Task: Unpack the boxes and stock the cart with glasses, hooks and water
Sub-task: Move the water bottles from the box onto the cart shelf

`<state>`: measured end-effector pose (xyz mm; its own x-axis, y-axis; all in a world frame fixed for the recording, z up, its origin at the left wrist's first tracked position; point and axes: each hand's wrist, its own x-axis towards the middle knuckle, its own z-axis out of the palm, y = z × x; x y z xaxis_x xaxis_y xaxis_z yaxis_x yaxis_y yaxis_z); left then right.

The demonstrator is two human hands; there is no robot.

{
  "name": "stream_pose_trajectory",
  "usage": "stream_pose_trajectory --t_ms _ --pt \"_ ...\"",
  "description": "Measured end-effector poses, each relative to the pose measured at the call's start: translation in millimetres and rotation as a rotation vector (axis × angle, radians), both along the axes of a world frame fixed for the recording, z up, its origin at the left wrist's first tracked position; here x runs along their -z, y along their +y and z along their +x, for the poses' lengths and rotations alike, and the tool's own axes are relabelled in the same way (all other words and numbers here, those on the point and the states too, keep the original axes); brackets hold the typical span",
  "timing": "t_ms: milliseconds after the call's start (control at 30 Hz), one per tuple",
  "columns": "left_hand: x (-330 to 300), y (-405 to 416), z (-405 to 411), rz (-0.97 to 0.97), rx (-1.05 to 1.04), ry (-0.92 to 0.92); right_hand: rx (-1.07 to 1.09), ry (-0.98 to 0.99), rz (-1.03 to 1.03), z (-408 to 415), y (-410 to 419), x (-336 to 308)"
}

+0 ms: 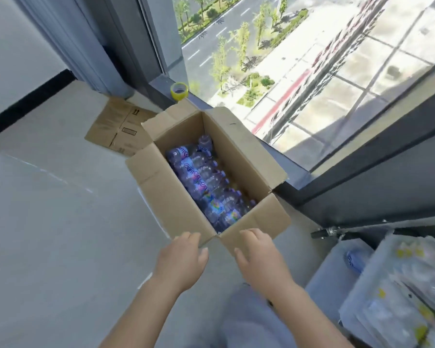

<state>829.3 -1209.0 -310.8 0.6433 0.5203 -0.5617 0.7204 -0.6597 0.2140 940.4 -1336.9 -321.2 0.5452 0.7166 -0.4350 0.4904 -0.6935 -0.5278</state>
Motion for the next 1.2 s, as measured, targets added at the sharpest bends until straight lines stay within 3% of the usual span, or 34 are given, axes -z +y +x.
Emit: stream_pose_trajectory --t_ms 167,333,600,800,933,1033,1200 --pt "39 73 53 -0.112 -0.025 0.032 0.160 0.115 -0.111 47 65 38" --pt "131 137 127 -0.277 0.026 0.073 0.375 0.243 -0.214 74 121 115" --pt "310 198 198 -0.267 0.247 0.263 0.745 0.417 -0.370 103 184 302" --pt "419 218 230 -0.153 0.388 0.220 0.949 0.345 -0.359 133 204 416" --pt "459 220 248 -0.112 0.428 0.155 0.991 0.382 -0.450 146 208 458" --pt "472 219 251 -0.054 0.407 0.217 0.949 0.405 -0.549 147 209 469" --pt "480 221 249 0.064 0.493 0.235 1.021 0.419 -0.494 140 215 464"
